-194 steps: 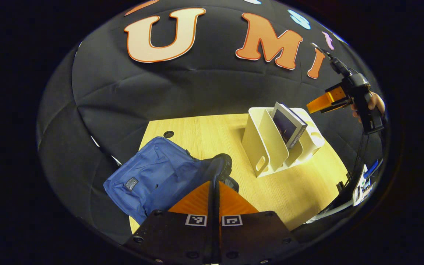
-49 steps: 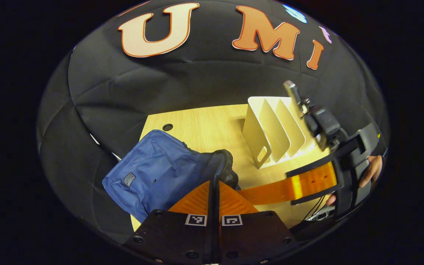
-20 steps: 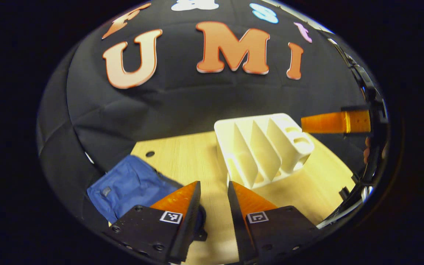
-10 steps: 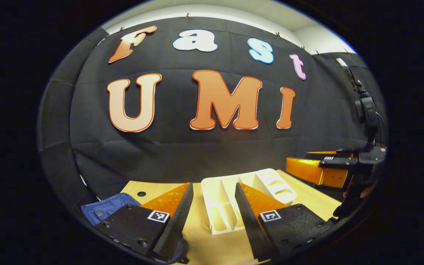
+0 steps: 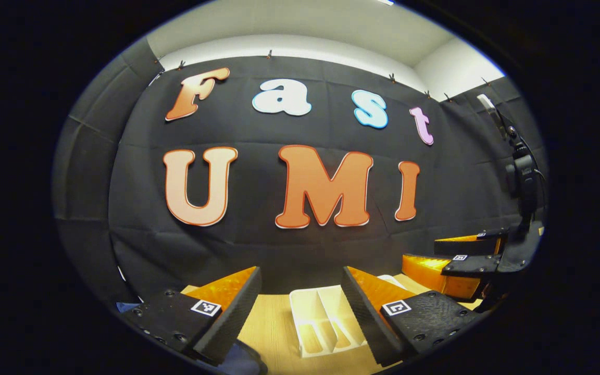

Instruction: Open the schoolbag, grab two books from the bookshelf and put them into the schoolbag.

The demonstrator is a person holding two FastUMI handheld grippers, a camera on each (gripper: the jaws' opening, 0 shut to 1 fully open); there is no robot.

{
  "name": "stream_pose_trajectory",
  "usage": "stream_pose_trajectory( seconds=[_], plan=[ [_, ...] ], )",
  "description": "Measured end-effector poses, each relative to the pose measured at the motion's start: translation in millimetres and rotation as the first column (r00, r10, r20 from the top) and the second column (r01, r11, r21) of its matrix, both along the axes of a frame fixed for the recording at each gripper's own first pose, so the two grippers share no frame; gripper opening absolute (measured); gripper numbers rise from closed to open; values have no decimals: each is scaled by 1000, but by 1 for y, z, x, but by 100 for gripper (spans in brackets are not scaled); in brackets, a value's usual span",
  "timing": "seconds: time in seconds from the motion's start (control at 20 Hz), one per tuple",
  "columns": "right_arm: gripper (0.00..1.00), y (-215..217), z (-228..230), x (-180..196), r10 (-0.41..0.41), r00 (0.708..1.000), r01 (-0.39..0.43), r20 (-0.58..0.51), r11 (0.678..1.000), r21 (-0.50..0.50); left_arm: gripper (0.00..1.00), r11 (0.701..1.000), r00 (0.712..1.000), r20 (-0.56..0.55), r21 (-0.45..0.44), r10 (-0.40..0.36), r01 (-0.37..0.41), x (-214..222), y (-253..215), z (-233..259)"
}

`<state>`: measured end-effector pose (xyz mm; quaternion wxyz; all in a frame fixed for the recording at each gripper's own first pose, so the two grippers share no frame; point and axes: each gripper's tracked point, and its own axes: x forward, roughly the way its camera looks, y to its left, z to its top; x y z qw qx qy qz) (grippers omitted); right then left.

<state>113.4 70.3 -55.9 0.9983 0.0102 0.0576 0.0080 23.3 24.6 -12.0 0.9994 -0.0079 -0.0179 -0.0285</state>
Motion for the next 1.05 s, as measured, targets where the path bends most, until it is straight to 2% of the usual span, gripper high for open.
stream_pose_trajectory(
  seconds=[0.1, 0.3, 0.7, 1.05],
  plan=[
    [91, -3, 4, -2, -15, 1000, 15, 20, 1000, -8, 97, 1000, 1000, 20, 5, 17, -17, -3, 2, 4],
    [91, -8, 16, -6, -45, 995, 47, 85, 998, -31, 96, 1000, 1000, 26, 3, 5, -5, -6, -5, 6],
    [91, 6, 11, -11, -11, 997, 15, 80, 998, -55, 96, 1000, 998, 68, 15, 2, -3, -17, -13, 16],
    [91, 15, 7, -11, 3, 997, 1, 75, 998, -66, 96, 999, 999, 52, 33, -3, 2, -24, -17, 15]
  ],
)
